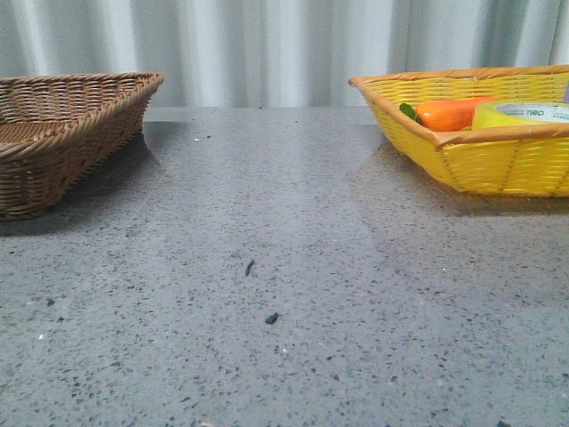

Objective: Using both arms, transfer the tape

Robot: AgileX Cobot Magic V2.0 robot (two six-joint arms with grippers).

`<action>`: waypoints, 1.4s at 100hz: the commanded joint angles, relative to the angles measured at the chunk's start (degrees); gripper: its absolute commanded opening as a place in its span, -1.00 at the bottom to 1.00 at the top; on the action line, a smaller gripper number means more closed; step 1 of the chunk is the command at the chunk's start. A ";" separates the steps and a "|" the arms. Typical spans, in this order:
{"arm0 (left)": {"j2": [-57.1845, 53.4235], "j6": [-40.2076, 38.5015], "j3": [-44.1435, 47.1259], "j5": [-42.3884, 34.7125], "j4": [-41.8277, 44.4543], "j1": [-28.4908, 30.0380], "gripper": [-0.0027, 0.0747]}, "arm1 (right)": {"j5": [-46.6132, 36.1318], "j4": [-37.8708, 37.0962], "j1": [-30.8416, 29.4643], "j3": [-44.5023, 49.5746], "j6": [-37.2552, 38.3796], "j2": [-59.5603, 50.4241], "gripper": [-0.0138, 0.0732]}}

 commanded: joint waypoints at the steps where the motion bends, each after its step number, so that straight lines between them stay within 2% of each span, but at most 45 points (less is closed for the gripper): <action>1: -0.90 -0.63 0.54 -4.19 0.00 0.09 -0.98 | -1.22 -0.84 -0.32 1.24 -0.08 -1.07 -0.82; 85: -0.90 -0.63 0.54 -4.19 0.00 0.09 -0.98 | -1.82 -0.84 -0.32 1.24 -0.08 -1.07 -0.82; 112: -0.90 -0.63 0.54 -4.19 0.00 0.09 -0.98 | -6.84 -0.84 -0.32 1.24 -0.08 -1.07 -0.82; 140: -0.90 -0.63 0.54 -4.29 0.00 0.09 -0.98 | -7.40 -0.24 -0.32 1.24 -0.08 -1.07 -0.82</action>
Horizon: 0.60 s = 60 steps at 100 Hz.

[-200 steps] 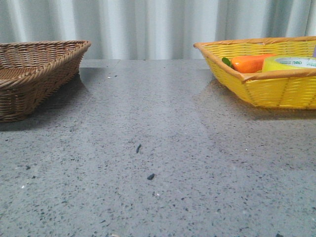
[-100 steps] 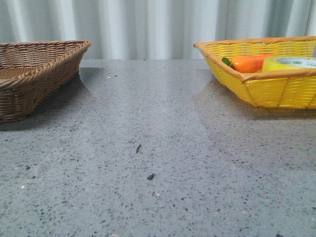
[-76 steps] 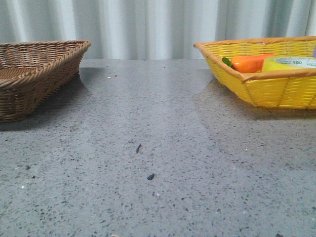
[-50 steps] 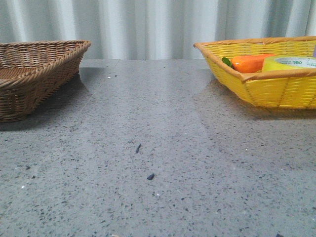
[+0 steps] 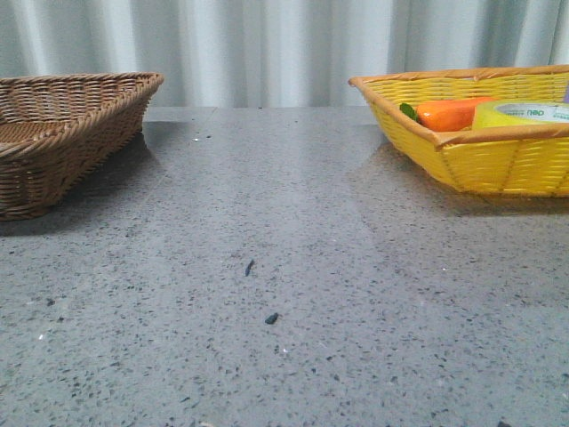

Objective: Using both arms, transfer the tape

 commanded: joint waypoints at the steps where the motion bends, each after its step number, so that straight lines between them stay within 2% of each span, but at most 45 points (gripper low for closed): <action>1: -0.90 -0.63 0.54 -4.29 0.00 0.09 -0.98 | -5.04 -0.11 -0.32 1.24 -0.15 -1.07 -0.82; 39: -0.90 -0.63 0.54 -5.13 -0.42 0.09 -0.98 | -7.21 3.09 -0.32 1.24 -0.15 -1.07 -0.82; 49: -0.90 -0.63 0.54 -6.66 -3.32 0.09 -0.98 | -7.21 3.22 -0.32 1.24 -0.15 -1.07 -0.82; 60: -0.90 -0.63 0.54 -9.84 -12.39 0.09 -0.98 | -7.34 4.28 -0.32 1.24 -0.15 -1.07 -0.82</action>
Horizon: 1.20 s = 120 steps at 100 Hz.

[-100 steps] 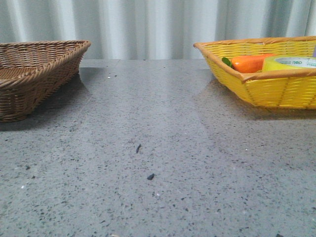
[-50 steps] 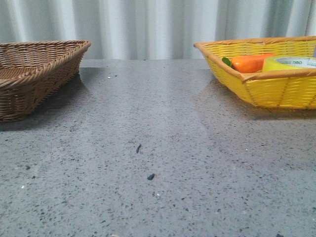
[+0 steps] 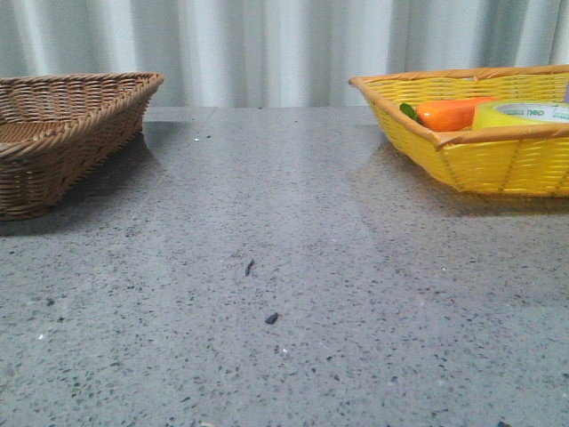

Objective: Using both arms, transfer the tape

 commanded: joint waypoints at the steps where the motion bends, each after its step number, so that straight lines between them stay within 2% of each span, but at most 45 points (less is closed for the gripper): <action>1: -0.90 -0.63 0.54 -7.12 -8.29 0.09 -0.98 | -5.20 1.47 -0.32 1.24 -0.15 -1.07 -0.82; 12: -0.90 -0.63 0.54 -8.43 -13.02 0.09 -0.98 | -6.44 4.77 -0.32 1.24 -0.15 -1.07 -0.82; 22: -0.90 -0.63 0.54 -8.43 -15.67 0.09 -0.98 | -7.01 12.33 -0.32 1.24 -0.15 -1.07 -0.82; 39: -0.90 -0.72 0.54 -10.18 -29.70 0.09 -0.98 | -9.69 22.05 -0.32 1.24 -0.15 -1.07 -0.82; 69: -0.90 -0.72 0.54 -10.55 -34.40 0.09 -0.98 | -15.67 32.70 -0.32 1.24 -0.15 -1.07 -0.82; 78: -0.90 -0.72 0.54 -12.78 -34.88 0.09 -0.98 | -17.45 37.27 -0.32 1.16 -0.15 -1.07 -0.82; 86: -0.90 -0.72 0.43 -16.47 -40.37 0.09 -0.98 | -18.11 42.15 -0.32 0.43 -0.15 -1.07 -0.82; 96: -0.90 -0.47 -1.54 -18.67 -39.85 -0.29 -0.98 | -17.31 40.19 -0.32 -2.31 -0.25 -1.07 -0.82; 111: 2.51 1.71 -8.85 -14.76 -29.55 -0.42 -0.98 | -13.52 25.99 -0.32 -10.64 -0.25 1.68 -0.82; 120: 7.67 1.71 -15.01 -11.18 -22.79 -0.42 -0.98 | -10.21 21.93 -0.32 -16.87 -0.25 6.77 -0.82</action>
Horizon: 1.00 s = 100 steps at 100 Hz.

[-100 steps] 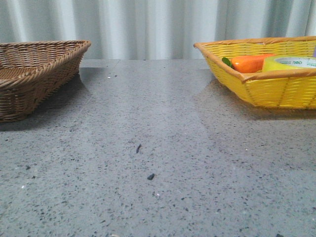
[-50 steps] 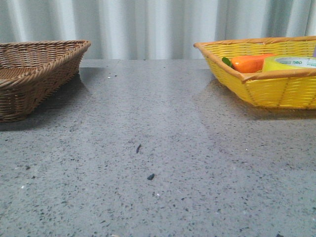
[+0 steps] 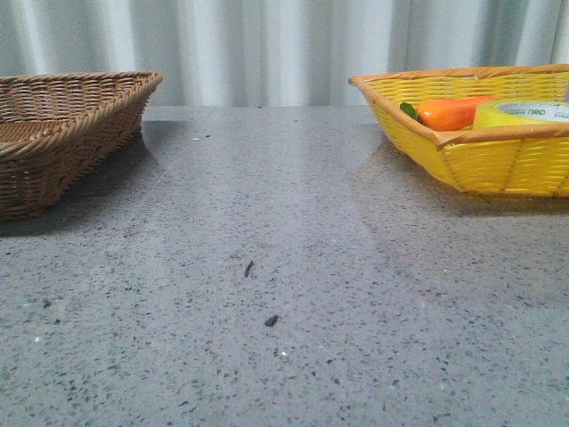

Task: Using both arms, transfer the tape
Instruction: 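Reach the right gripper into the yellow basket and grasp the tape roll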

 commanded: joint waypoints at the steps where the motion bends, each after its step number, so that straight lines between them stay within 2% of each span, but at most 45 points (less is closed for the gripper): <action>1: 5.36 0.48 -7.24 0.90 7.25 -0.45 -0.98 | 0.64 -5.97 -0.32 -7.53 -0.25 5.93 -0.82; 10: 12.56 0.62 -14.87 7.10 11.55 -0.45 -0.89 | 6.84 -8.00 -0.32 -14.84 -0.37 12.46 -0.74; 15: 16.72 0.85 -18.84 10.60 11.52 -0.45 -0.65 | 11.39 -8.71 -0.32 -19.18 -0.36 17.23 -0.60; 17: 18.51 1.11 -20.44 11.32 11.52 -0.45 -0.57 | 13.49 -9.00 -0.32 -21.10 -0.50 18.42 -0.51; 22: 22.56 2.47 -24.02 14.35 11.52 -0.45 -0.21 | 17.53 -9.42 0.13 -25.42 -0.52 22.89 -0.28; 27: 26.18 2.66 -27.79 17.06 11.52 -0.45 0.05 | 20.54 -9.50 1.05 -29.43 -0.52 26.40 0.01; 34: 30.31 3.25 -31.59 20.33 11.20 -0.45 0.22 | 25.35 -9.50 2.49 -35.18 -0.61 31.47 0.30; 43: 33.64 3.80 -34.28 21.21 10.81 -1.51 0.18 | 32.43 -9.56 3.93 -42.76 -0.61 38.85 0.32; 58: 35.32 3.93 -35.47 19.23 10.81 -6.39 0.08 | 44.48 -10.83 4.21 -55.45 0.77 52.39 0.20; 73: 35.32 5.00 -35.47 18.68 10.81 -10.28 0.06 | 54.15 -17.76 4.21 -65.78 5.75 66.15 0.18; 83: 35.32 5.00 -35.47 18.68 10.81 -11.90 0.06 | 56.56 -21.00 4.21 -70.58 6.30 74.31 0.18; 100: 35.32 5.00 -35.47 19.22 10.81 -12.38 0.06 | 55.70 -22.97 4.21 -74.93 7.26 83.92 0.18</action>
